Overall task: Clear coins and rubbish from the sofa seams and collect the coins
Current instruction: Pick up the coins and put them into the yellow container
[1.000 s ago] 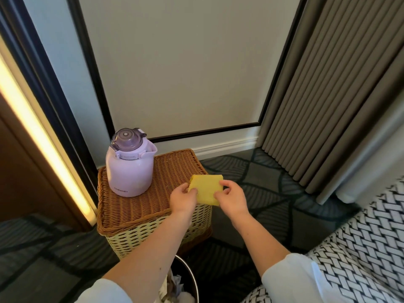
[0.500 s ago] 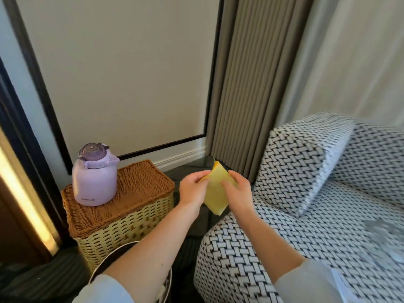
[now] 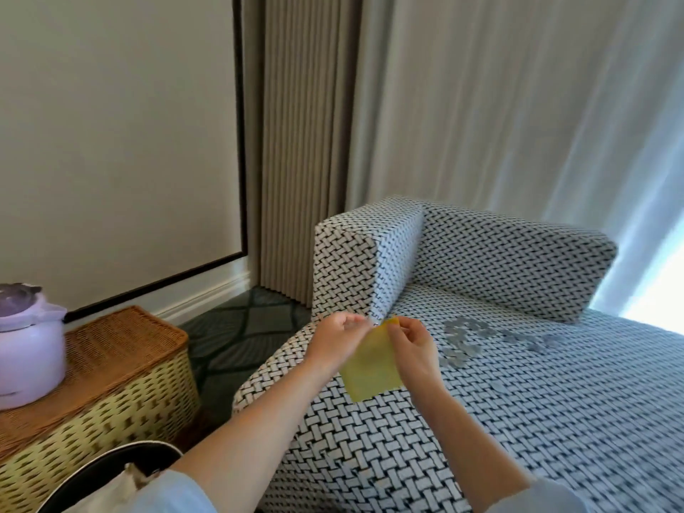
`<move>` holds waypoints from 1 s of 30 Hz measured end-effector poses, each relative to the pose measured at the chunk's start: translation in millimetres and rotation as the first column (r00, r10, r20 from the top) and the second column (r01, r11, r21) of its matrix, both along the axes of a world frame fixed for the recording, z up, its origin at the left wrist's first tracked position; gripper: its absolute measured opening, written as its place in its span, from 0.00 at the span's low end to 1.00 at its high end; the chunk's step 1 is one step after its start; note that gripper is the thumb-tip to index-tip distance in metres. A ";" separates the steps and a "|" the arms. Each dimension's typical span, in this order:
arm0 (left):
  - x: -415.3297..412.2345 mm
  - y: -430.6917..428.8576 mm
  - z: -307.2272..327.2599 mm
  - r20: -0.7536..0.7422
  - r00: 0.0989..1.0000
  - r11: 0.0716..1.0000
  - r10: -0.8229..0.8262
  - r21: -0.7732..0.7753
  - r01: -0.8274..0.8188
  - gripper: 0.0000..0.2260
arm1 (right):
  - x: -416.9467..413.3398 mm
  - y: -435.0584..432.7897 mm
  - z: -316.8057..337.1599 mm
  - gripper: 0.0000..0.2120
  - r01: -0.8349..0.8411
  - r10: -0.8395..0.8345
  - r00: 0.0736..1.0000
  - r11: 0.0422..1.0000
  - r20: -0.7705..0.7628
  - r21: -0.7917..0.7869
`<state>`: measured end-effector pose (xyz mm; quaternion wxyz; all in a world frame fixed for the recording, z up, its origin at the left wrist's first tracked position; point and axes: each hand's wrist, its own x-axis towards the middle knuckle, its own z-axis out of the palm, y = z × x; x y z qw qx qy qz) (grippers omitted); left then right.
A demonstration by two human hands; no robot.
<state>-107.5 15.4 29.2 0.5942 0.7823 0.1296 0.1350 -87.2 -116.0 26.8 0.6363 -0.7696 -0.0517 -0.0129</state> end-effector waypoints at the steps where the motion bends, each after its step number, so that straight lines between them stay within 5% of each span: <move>1: 4.3 -7.1 4.8 -0.002 0.999 0.997 -0.043 0.057 0.043 0.13 | 0.2 -8.9 2.0 0.04 -0.008 0.008 1.000 1.000 0.008 -0.016; 5: 14.9 -31.4 20.7 -0.044 0.987 0.967 -0.154 0.197 0.159 0.16 | -2.5 -27.5 10.4 0.06 -0.039 0.042 0.998 0.997 0.039 -0.073; 16: 12.3 -46.1 29.6 0.071 0.983 0.985 -0.167 0.049 0.163 0.04 | -1.3 -39.0 12.1 0.08 0.035 -0.034 0.999 0.998 0.018 -0.052; 30: 18.1 -59.6 3.1 -0.050 0.954 0.889 -0.296 0.352 0.294 0.08 | 20.5 -73.7 -16.3 0.07 0.368 -0.357 0.924 0.928 -0.134 0.060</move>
